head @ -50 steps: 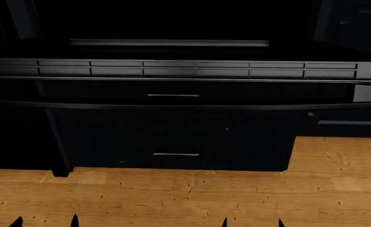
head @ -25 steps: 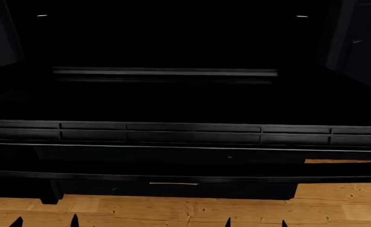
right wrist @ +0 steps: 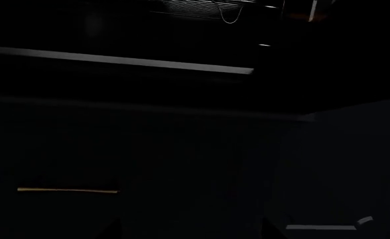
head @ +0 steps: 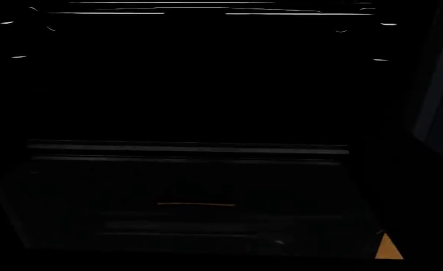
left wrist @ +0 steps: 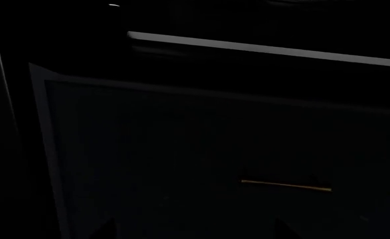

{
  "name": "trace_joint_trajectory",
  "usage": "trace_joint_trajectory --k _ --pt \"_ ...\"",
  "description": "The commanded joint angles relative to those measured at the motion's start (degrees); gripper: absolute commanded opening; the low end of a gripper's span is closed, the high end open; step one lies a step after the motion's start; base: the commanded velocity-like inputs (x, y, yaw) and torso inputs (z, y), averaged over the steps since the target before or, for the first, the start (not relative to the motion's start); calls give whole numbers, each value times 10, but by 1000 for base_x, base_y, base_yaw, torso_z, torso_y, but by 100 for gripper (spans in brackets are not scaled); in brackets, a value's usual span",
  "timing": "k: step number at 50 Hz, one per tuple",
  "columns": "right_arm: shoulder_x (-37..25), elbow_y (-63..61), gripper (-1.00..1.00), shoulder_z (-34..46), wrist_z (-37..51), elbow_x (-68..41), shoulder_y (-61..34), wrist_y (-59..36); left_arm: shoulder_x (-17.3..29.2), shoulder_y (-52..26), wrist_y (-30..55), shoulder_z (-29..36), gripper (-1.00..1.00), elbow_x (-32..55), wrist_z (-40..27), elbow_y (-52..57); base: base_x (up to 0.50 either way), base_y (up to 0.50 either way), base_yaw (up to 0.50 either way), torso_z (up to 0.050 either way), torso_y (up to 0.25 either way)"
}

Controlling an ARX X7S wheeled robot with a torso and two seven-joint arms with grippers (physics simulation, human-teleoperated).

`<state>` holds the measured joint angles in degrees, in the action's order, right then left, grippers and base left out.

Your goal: Close the oven door

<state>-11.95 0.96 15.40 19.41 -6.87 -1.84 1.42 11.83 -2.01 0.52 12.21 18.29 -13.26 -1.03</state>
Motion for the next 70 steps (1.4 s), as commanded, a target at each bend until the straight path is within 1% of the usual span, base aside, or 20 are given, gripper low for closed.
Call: trace_joint_trajectory --k 1,18,26,31,33,34,37,38,39,40,42,47,48,49,51,55,57,66,70 --pt "-1 2 100 1 8 1 -1 -1 2 0 -1 4 100 -1 -4 0 387 0 0 0 0" --pt "-7 -8 100 10 13 7 2 3 4 -2 -8 6 100 2 -7 -6 457 0 0 0 1" --pt "-13 -19 100 19 20 25 10 22 7 8 -16 4 100 2 -13 8 19 0 0 0 0" --pt "-17 -35 100 29 26 42 13 9 12 13 0 1 100 10 -21 27 0 0 0 0 0" --pt "-22 -67 100 28 29 44 17 -13 18 14 18 0 100 10 -32 49 0 0 0 0 0" --pt "-25 -90 100 28 31 47 19 -32 22 16 28 -6 100 24 -33 68 0 0 0 0 0" --pt "-34 -133 100 26 35 54 20 -63 41 21 80 -18 100 49 -53 143 0 0 0 0 0" --pt "-34 -134 100 26 36 54 20 -63 41 21 81 -18 100 49 -54 144 0 0 0 0 0" --pt "-39 -169 100 25 38 58 24 -83 53 29 99 -20 100 59 -60 190 0 0 0 0 0" --pt "-40 -178 100 25 38 58 25 -87 57 30 104 -20 100 55 -65 202 0 0 0 0 0" --pt "-46 -225 100 33 44 84 22 -128 68 28 137 -24 100 63 -83 249 0 0 0 0 5" --pt "-52 -326 100 22 39 78 11 -215 88 10 215 -43 100 105 -119 325 0 0 0 0 0" --pt "-52 -334 100 18 32 63 12 -213 91 8 223 -45 100 109 -123 334 0 0 0 0 0" --pt "-54 -359 100 19 37 72 8 -241 94 4 234 -48 100 117 -128 345 0 0 0 0 0" --pt "-57 -386 100 21 37 80 1 -269 98 -4 249 -52 100 127 -135 360 0 0 0 0 0" --pt "-58 -439 100 9 32 73 -19 -327 104 -30 285 -55 100 148 -152 394 0 0 0 0 0" --pt "-56 -458 100 -1 28 63 -30 -355 103 -47 302 -49 100 146 -164 402 0 0 0 0 5" --pt "-55 -494 100 -31 20 42 -71 -414 93 -113 353 -51 100 192 -184 417 0 0 0 0 0" --pt "-58 -514 100 -44 14 33 -107 -456 92 -162 393 -45 100 212 -199 424 0 0 0 0 0"
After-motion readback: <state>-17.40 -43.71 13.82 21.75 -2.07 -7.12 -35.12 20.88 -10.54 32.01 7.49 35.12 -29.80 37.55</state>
